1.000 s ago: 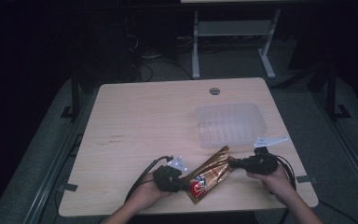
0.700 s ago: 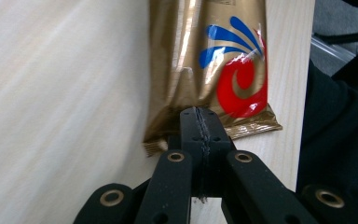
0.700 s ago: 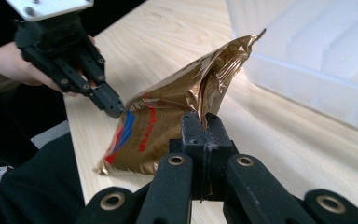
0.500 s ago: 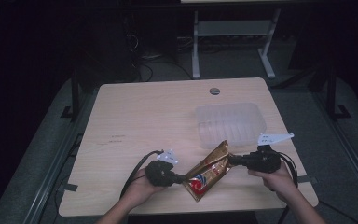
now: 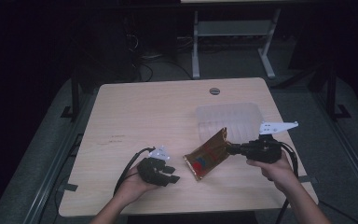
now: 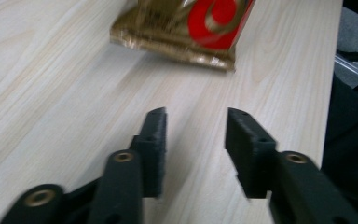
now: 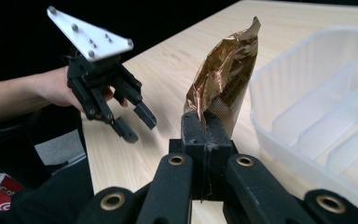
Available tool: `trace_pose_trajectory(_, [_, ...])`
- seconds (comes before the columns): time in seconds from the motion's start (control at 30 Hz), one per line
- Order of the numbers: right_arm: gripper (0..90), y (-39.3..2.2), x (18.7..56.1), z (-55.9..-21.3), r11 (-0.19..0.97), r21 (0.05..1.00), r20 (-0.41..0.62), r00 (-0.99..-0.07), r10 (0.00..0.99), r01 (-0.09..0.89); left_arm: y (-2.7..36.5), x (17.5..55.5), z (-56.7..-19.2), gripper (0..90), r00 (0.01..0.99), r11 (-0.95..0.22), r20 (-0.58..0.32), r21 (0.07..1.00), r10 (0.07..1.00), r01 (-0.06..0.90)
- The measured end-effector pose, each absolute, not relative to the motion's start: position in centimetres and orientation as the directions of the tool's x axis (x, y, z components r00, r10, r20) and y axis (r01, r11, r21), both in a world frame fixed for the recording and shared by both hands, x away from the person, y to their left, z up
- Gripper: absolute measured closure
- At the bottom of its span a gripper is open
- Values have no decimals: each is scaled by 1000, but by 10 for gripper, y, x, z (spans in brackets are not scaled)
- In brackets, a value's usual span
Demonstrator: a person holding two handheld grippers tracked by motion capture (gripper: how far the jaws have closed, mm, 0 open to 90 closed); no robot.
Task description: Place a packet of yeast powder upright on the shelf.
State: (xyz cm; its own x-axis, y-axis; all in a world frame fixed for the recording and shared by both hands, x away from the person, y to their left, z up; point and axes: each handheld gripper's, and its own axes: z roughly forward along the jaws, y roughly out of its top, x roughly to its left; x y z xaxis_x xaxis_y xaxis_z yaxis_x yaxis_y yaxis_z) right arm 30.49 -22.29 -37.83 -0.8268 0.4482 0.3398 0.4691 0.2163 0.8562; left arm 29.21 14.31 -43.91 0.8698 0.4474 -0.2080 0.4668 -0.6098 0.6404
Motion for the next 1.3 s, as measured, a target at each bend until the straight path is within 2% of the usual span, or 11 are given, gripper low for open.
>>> trace_pose_trajectory(0.27, [900,-225,309,-357,215,877,298,-838,458,429,148,293,-437,397,867,-599,-187,655,462,460])
trace_pose_trajectory(0.7, [900,-243,322,-305,204,900,215,-800,560,385,155,296,-436,357,866,-596,-162,664,474,451])
trace_pose_trajectory(0.93, [900,-248,334,-292,211,899,185,-771,609,383,157,298,-437,256,879,-628,-124,654,461,422])
trace_pose_trajectory(1.3, [900,-258,352,-282,212,888,156,-701,696,408,162,300,-439,234,869,-617,-115,659,482,430])
